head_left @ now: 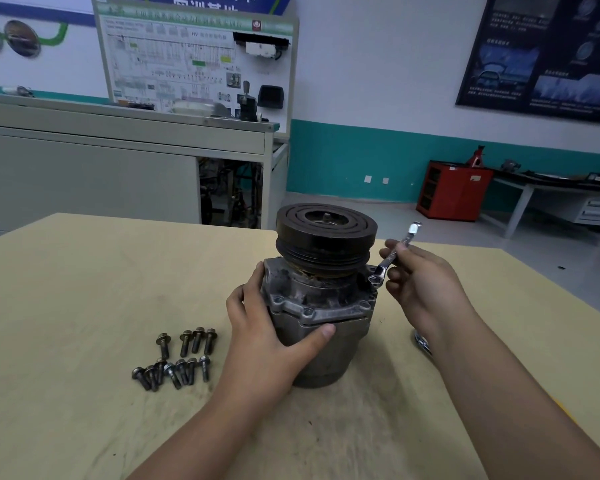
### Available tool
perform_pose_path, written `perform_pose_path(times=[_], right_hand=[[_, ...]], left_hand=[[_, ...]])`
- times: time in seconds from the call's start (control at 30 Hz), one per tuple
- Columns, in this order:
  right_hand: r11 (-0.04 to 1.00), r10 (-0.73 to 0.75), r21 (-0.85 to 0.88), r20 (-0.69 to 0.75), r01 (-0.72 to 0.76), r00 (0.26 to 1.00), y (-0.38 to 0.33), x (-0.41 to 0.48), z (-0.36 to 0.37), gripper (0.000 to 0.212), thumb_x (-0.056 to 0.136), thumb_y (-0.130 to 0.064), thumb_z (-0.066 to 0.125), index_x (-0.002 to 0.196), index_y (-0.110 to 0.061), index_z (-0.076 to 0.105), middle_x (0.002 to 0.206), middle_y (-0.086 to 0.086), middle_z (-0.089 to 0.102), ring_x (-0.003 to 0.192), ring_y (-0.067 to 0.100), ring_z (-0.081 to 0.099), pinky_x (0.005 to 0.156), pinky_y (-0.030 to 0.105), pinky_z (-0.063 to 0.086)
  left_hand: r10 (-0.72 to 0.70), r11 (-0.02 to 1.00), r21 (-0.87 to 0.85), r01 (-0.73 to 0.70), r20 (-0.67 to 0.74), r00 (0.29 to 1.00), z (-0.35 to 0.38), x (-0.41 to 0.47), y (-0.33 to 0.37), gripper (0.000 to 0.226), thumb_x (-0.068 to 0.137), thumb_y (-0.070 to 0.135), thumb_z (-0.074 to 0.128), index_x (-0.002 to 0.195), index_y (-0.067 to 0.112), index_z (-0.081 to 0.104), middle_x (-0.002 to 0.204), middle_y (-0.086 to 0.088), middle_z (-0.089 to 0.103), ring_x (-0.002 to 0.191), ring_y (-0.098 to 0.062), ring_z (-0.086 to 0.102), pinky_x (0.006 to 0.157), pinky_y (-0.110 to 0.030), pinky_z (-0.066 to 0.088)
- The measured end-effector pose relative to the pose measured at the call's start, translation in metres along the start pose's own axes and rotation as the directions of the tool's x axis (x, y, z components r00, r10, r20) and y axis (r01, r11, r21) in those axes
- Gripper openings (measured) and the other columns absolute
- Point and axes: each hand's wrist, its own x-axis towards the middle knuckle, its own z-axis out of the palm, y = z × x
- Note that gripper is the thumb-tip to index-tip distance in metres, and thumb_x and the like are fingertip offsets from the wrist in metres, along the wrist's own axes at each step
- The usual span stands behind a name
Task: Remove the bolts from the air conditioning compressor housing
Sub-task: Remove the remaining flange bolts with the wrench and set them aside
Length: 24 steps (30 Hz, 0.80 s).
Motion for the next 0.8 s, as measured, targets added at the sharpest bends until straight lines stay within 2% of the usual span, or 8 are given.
perform_pose_path(times=[0.1,0.17,0.27,0.33,0.4,0.53,0.67,0.8], right_hand=[[0.994,0.028,-0.108,0.065,-0.021,0.998,-0.001,0.005,0.002,0.017,0.098,-0.009,0.047,0.098,-0.001,0.062,0.08,0.008,0.067,0.036,0.003,0.041,0.036,0.015,0.035],[0.991,0.011,-0.134,0.075,-0.001,0.997,-0.004,0.007,0.002,0.018,0.098,-0.007,0.046,0.098,-0.001,0.063,0.074,0.007,0.069,0.036,0.003,0.043,0.035,0.015,0.034],[0.999,-0.034,0.043,0.059,0.031,0.998,-0.008,0.005,0.003,0.019,0.099,-0.006,0.043,0.094,-0.002,0.06,0.055,0.0,0.063,0.037,0.003,0.043,0.035,0.014,0.034],[0.982,-0.066,0.178,0.034,0.059,0.997,-0.012,0.001,0.004,0.018,0.099,-0.007,0.042,0.091,-0.005,0.058,0.055,0.001,0.06,0.037,0.004,0.043,0.036,0.014,0.035],[0.968,-0.117,0.222,0.009,0.112,0.993,-0.014,-0.006,0.002,0.017,0.099,-0.007,0.043,0.085,-0.008,0.053,0.057,0.003,0.06,0.039,0.007,0.047,0.038,0.015,0.038],[0.943,-0.319,0.098,-0.007,0.318,0.948,-0.014,-0.026,-0.004,0.016,0.098,-0.006,0.045,0.083,-0.011,0.048,0.061,0.0,0.064,0.047,0.012,0.059,0.047,0.02,0.049],[0.868,-0.488,-0.112,-0.004,0.485,0.873,-0.007,-0.045,-0.011,0.017,0.096,-0.001,0.048,0.083,-0.011,0.049,0.079,0.011,0.066,0.062,0.02,0.069,0.057,0.022,0.055],[0.741,-0.611,-0.256,0.124,0.62,0.782,0.001,-0.057,-0.017,0.018,0.092,0.003,0.052,0.083,-0.012,0.054,0.079,0.002,0.069,0.072,0.018,0.071,0.063,0.022,0.056]], left_hand=[[-0.002,1.0,0.007,0.002,0.0,1.0,0.0,0.0,0.0,0.118,0.044,0.076,0.058,0.144,0.045,0.004,0.13,0.025,0.014,0.114,0.009,0.027,0.097,-0.014,0.025],[0.003,1.0,0.008,-0.003,-0.001,1.0,0.0,0.0,0.0,0.117,0.046,0.075,0.06,0.145,0.045,0.004,0.13,0.025,0.014,0.113,0.012,0.026,0.096,-0.013,0.025],[0.019,1.0,0.007,-0.019,0.004,1.0,0.0,0.0,-0.002,0.113,0.052,0.067,0.066,0.145,0.044,0.005,0.13,0.024,0.014,0.105,0.019,0.025,0.09,-0.003,0.022],[0.021,1.0,0.006,-0.021,0.005,1.0,0.0,0.0,-0.002,0.111,0.054,0.065,0.066,0.144,0.045,0.004,0.128,0.025,0.014,0.101,0.022,0.027,0.084,0.001,0.021],[0.021,1.0,0.008,-0.021,0.002,1.0,0.001,0.0,-0.003,0.111,0.054,0.064,0.067,0.144,0.046,0.004,0.129,0.025,0.014,0.106,0.019,0.026,0.09,-0.004,0.022],[0.021,1.0,0.013,-0.021,-0.002,1.0,0.001,0.0,-0.002,0.111,0.056,0.062,0.068,0.145,0.044,0.005,0.13,0.023,0.014,0.108,0.016,0.025,0.096,-0.012,0.024],[0.023,0.999,0.023,-0.023,0.003,1.0,0.0,0.0,-0.003,0.11,0.06,0.059,0.072,0.146,0.043,0.003,0.13,0.022,0.014,0.108,0.015,0.025,0.097,-0.015,0.025],[0.015,1.0,0.019,-0.015,0.003,1.0,0.0,0.0,-0.002,0.113,0.057,0.063,0.068,0.146,0.042,0.003,0.129,0.023,0.014,0.105,0.019,0.023,0.097,-0.015,0.024]])
